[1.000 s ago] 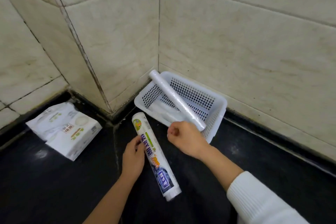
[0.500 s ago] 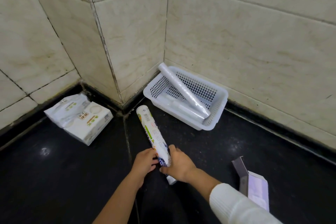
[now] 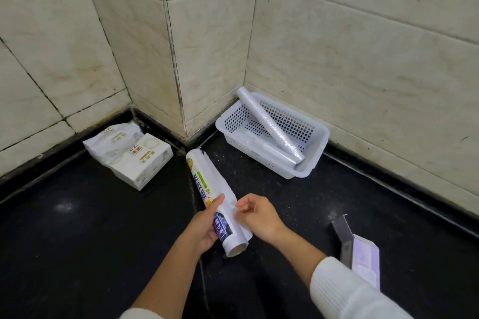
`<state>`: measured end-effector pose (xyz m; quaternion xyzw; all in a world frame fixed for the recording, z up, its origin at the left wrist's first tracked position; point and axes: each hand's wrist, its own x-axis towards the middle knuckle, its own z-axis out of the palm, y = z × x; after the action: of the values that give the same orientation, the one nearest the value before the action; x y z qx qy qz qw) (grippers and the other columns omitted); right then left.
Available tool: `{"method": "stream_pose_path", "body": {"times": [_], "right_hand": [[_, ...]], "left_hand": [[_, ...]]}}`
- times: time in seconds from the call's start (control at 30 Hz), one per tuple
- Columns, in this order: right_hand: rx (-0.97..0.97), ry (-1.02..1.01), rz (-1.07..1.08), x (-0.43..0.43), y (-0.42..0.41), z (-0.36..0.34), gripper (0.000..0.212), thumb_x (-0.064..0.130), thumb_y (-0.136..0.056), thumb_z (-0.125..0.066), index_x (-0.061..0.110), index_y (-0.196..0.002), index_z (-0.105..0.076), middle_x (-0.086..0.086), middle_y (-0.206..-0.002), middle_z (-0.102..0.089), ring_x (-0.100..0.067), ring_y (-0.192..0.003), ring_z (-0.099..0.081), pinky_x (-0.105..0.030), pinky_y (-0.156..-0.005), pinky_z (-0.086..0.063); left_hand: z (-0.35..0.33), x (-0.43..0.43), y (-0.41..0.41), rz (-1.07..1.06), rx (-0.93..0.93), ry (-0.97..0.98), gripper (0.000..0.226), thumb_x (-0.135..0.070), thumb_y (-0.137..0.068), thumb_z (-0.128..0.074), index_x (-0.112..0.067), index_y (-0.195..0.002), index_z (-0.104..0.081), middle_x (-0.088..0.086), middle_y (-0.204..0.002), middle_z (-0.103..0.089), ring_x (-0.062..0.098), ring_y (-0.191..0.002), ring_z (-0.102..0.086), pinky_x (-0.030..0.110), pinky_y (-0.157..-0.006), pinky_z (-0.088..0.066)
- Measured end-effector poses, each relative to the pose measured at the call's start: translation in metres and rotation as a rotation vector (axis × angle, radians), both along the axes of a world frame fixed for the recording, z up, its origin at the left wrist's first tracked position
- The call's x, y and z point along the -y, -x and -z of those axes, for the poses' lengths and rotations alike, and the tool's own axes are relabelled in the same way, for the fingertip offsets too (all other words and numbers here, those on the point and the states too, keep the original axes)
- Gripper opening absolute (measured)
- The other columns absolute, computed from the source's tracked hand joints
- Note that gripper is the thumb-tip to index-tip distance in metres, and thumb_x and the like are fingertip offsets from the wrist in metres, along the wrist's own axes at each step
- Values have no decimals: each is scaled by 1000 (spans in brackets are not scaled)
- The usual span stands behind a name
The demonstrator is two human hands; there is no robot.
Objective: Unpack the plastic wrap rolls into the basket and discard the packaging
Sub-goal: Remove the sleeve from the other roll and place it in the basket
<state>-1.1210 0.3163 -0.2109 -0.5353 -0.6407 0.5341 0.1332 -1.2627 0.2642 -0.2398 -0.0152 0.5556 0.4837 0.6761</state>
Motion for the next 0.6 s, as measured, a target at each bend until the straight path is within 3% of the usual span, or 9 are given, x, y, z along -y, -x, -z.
{"method": "stream_pose_path", "body": {"times": [0.07,0.17,0.27,0.4,0.53,0.6], "right_hand": [[119,-75,-81,1,-1,-6,10,21,-81,-68,15,-88,-65,-1,-82,-68,-13,-75,-63,-25,-70,-51],[142,-10,-135,3,-1,-10,24,36,-81,-70,12,-85,-71,0,-81,-68,-11,-75,-63,-27,-71,-51],[147,99,-157,3,-2,-14,33,35,-78,-73,3,-88,-73,-2,-80,-67,-11,-73,-61,-29,-73,-53],[215,219,-202,6,-1,-16,34,33,-72,-73,7,-92,-66,2,-77,-64,-6,-66,-61,-16,-53,-46],[165,313,-95,1,-7,-22,65,39,-61,-67,3,-115,-61,-8,-104,-69,-16,-79,-66,-25,-70,-51],[143,341,-83,-8,-17,-31,69,41,-58,-66,5,-117,-62,-11,-109,-69,-21,-83,-65,-28,-78,-51]], "left_hand": [[-2,2,2,-16,51,-46,42,-35,-87,-68,-4,-115,-62,20,-106,-73,33,-104,-68,46,-93,-53],[-4,4,4,-41,107,-95,47,-40,-89,-63,-5,-120,-60,21,-109,-72,33,-104,-68,44,-86,-55],[-4,5,1,-79,142,-98,51,-45,-92,-56,-3,-121,-57,22,-108,-72,34,-101,-69,44,-80,-55],[-4,7,-4,-92,171,-89,51,-45,-96,-47,-4,-127,-52,23,-113,-68,35,-101,-67,45,-74,-55],[-3,6,-3,-33,-7,-30,42,-35,-102,-41,-3,-127,-52,20,-109,-68,34,-97,-67,45,-72,-56],[-5,5,0,49,-154,26,39,-32,-102,-40,-4,-126,-52,17,-104,-68,32,-94,-66,45,-71,-55]]}}
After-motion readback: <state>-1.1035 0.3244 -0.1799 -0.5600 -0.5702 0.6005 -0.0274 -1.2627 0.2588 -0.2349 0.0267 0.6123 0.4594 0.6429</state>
